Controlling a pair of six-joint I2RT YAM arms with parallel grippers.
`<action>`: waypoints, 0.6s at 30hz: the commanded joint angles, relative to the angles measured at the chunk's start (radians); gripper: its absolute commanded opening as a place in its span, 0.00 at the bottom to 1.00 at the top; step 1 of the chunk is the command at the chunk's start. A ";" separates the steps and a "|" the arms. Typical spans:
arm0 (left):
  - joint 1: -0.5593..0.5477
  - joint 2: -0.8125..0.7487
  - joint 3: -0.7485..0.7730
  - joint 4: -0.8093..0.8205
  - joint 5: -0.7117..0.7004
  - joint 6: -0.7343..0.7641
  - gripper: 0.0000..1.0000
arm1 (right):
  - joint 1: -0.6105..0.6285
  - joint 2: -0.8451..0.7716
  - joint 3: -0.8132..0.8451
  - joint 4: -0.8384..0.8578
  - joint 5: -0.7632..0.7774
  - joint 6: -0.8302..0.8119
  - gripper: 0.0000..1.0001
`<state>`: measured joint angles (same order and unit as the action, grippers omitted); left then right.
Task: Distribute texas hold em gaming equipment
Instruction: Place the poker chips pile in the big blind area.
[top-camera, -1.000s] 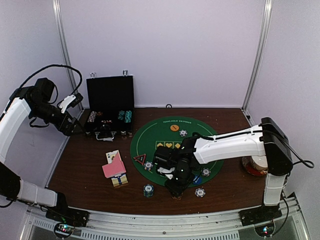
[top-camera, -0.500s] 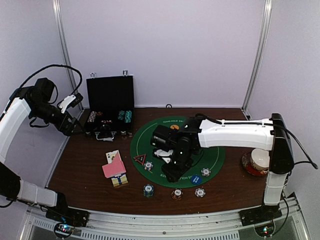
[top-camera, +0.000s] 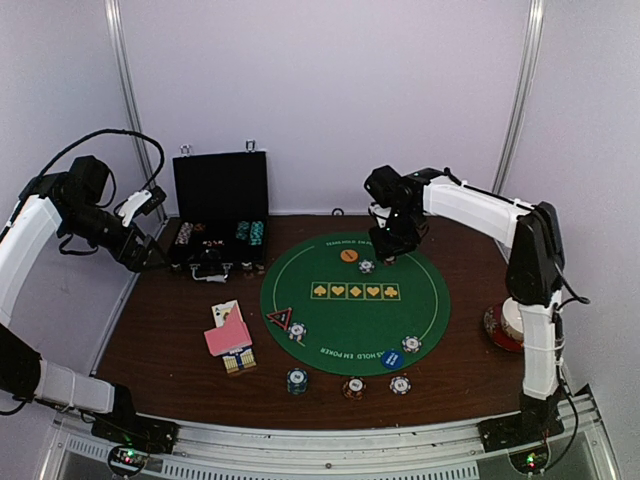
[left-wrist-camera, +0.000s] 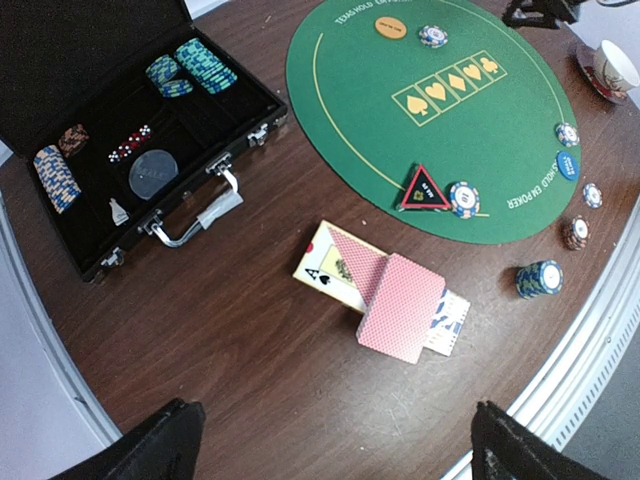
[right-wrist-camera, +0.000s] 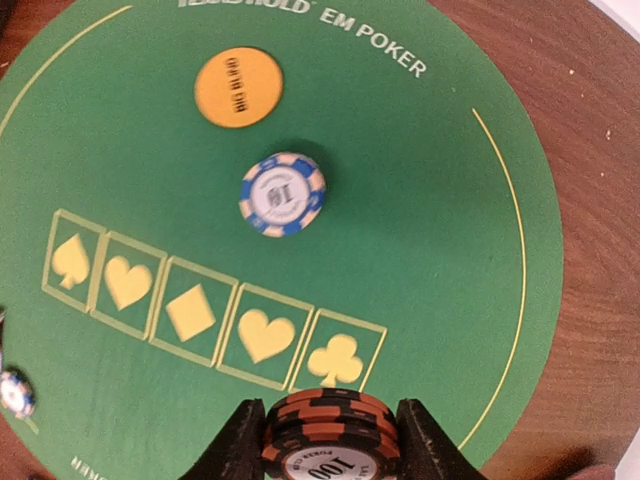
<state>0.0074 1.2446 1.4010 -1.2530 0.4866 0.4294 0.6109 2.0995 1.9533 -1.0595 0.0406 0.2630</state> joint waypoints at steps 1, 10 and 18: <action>0.006 -0.003 0.022 -0.001 0.003 0.009 0.98 | -0.050 0.148 0.099 0.043 0.030 -0.011 0.30; 0.006 -0.005 0.021 -0.007 -0.004 0.011 0.98 | -0.092 0.350 0.271 0.042 0.017 -0.004 0.30; 0.006 0.000 0.022 -0.007 -0.005 0.014 0.98 | -0.106 0.377 0.264 0.052 0.011 0.001 0.32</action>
<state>0.0074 1.2446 1.4010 -1.2587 0.4831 0.4294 0.5182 2.4611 2.1952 -1.0172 0.0475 0.2607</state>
